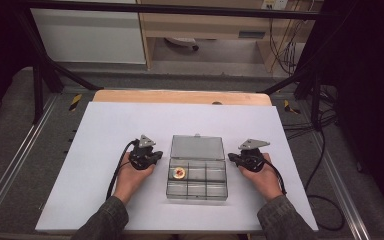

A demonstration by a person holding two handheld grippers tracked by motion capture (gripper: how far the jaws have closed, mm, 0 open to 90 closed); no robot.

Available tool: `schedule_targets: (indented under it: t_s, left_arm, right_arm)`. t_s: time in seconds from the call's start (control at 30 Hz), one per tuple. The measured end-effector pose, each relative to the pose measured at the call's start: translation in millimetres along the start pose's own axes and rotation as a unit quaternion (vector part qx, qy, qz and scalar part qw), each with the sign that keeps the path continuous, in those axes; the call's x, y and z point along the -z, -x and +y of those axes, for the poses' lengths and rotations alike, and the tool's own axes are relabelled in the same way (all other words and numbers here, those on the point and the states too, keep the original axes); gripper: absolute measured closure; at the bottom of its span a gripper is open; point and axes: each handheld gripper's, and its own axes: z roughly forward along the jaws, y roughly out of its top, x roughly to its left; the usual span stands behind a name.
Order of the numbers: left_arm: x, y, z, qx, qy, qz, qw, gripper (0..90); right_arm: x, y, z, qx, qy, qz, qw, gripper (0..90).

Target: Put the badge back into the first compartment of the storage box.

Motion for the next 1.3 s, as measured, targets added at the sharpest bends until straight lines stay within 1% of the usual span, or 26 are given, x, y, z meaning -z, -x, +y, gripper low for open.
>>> schedule_targets:
  t_s: [0.03, 0.07, 0.27, 0.3, 0.5, 0.57, 0.63, 0.7, 0.73, 0.77, 0.8, 0.83, 0.97, 1.1, 1.2, 1.27, 1.3]
  left_arm:
    - [-0.3, -0.2, 0.2, -0.006, -0.002, 0.002, 1.0000, 89.9]
    - [-0.8, -0.2, 0.2, -0.007, -0.003, 0.001, 1.0000, 90.0]
    - [-5.7, -0.3, 0.1, -0.006, -0.008, -0.004, 0.9999, 90.0]
    - [-6.4, 0.0, 0.1, -0.007, -0.008, -0.007, 0.9999, 90.0]
    - [-12.0, 3.6, 3.3, -0.009, -0.005, -0.015, 0.9998, 90.0]
    - [-14.4, 4.9, 5.3, -0.010, -0.002, -0.016, 0.9998, 90.0]
    - [-17.0, 6.2, 6.8, -0.013, -0.003, -0.017, 0.9998, 90.0]
    - [-19.6, 6.2, 7.9, -0.014, -0.005, -0.020, 0.9997, 90.0]
    - [-21.0, 6.0, 8.1, -0.010, -0.005, -0.021, 0.9997, 90.0]
    - [-21.6, 4.9, 8.5, -0.011, -0.003, -0.021, 0.9997, 90.0]
    - [-22.2, 4.6, 8.7, -0.005, -0.004, -0.026, 0.9996, 90.0]
    - [-22.8, 4.0, 9.2, -0.004, -0.004, -0.027, 0.9996, 90.0]
    - [-25.4, 2.9, 11.8, -0.006, -0.005, -0.031, 0.9995, 90.0]
    - [-27.6, 3.0, 13.1, -0.005, -0.004, -0.032, 0.9995, 90.0]
    - [-27.6, 3.8, 13.6, -0.012, -0.006, -0.031, 0.9994, 90.0]
    - [-27.7, 3.8, 13.6, -0.009, -0.006, -0.031, 0.9995, 90.0]
    - [-27.8, 3.2, 13.9, -0.011, -0.004, -0.030, 0.9995, 90.0]
  right_arm:
    - [-1.1, 0.0, -0.3, -0.004, -0.002, 0.001, 1.0000, 90.0]
    - [-2.2, 0.1, -0.6, -0.007, -0.001, 0.001, 1.0000, 90.0]
    - [-4.2, 2.6, 0.2, -0.019, -0.001, 0.010, 0.9998, 90.0]
    - [-5.0, 2.3, 0.2, -0.020, -0.002, 0.007, 0.9998, 90.0]
    - [-8.0, 2.6, 1.0, -0.016, -0.001, 0.008, 0.9998, 90.0]
    - [-9.2, 2.5, 3.2, -0.014, 0.001, 0.008, 0.9999, 90.0]
    - [-11.5, 1.6, 5.9, -0.007, -0.001, 0.009, 0.9999, 90.0]
    - [-14.5, -0.2, 8.4, -0.008, -0.002, 0.011, 0.9999, 90.0]
    - [-16.3, -0.5, 9.2, -0.006, -0.004, 0.011, 0.9999, 90.0]
    - [-18.1, -0.8, 9.6, -0.006, -0.005, 0.012, 0.9999, 90.0]
    - [-19.5, -1.0, 9.7, -0.006, -0.004, 0.012, 0.9999, 90.0]
    - [-19.8, -0.7, 10.2, -0.007, -0.005, 0.014, 0.9999, 90.0]
    - [-22.1, -0.3, 12.3, -0.007, -0.007, 0.013, 0.9999, 90.0]
    - [-23.5, 0.3, 14.5, -0.005, -0.010, 0.013, 0.9998, 90.0]
    - [-24.4, 0.5, 15.1, -0.007, -0.010, 0.013, 0.9998, 90.0]
    - [-24.9, 0.7, 15.1, -0.007, -0.009, 0.012, 0.9999, 90.0]
    - [-25.1, 0.8, 15.2, -0.007, -0.008, 0.012, 0.9999, 90.0]
